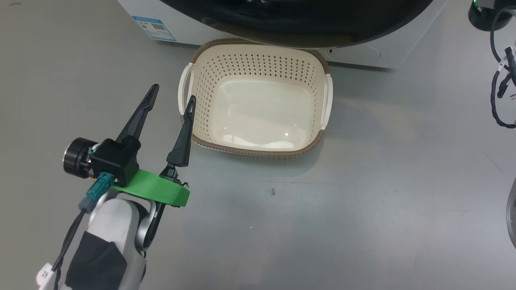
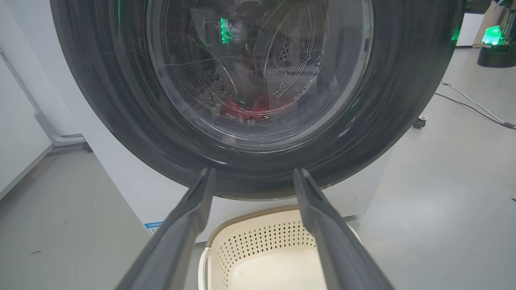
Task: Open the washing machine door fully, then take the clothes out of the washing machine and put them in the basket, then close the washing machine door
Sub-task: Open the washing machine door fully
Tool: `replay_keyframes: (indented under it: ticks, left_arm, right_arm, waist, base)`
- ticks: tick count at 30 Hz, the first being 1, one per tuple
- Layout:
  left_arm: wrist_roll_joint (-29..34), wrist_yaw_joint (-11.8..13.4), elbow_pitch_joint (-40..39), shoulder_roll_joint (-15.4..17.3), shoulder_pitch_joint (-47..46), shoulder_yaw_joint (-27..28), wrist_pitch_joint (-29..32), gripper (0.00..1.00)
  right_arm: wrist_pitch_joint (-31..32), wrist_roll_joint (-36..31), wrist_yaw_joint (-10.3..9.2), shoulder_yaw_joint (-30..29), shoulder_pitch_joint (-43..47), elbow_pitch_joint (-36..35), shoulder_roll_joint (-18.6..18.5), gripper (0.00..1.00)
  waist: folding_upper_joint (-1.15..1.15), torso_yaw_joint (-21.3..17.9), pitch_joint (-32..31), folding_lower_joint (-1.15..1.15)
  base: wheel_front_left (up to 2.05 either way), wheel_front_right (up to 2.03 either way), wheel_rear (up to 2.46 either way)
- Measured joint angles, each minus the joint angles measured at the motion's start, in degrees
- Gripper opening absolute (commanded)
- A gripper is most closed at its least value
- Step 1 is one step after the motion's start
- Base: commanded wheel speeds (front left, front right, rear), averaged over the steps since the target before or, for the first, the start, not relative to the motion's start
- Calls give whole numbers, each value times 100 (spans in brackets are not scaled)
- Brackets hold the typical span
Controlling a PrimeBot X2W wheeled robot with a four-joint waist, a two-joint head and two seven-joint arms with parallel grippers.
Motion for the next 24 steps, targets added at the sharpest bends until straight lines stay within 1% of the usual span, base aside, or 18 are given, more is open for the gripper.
replay_keyframes:
  ticks: [10,24]
  left_arm:
    - [46,-42,94,-9,24,55,0,100]
    - [105,-49,202,-14,147,135,0,100]
  right_arm:
    - [354,122,118,100,382,29,115,0]
    - [694,265,136,277,1060,-19,385,0]
  waist:
    - [0,-98,-221,0]
    - [0,-216,-536,0]
  base:
    - [0,0,0]
    - [0,0,0]
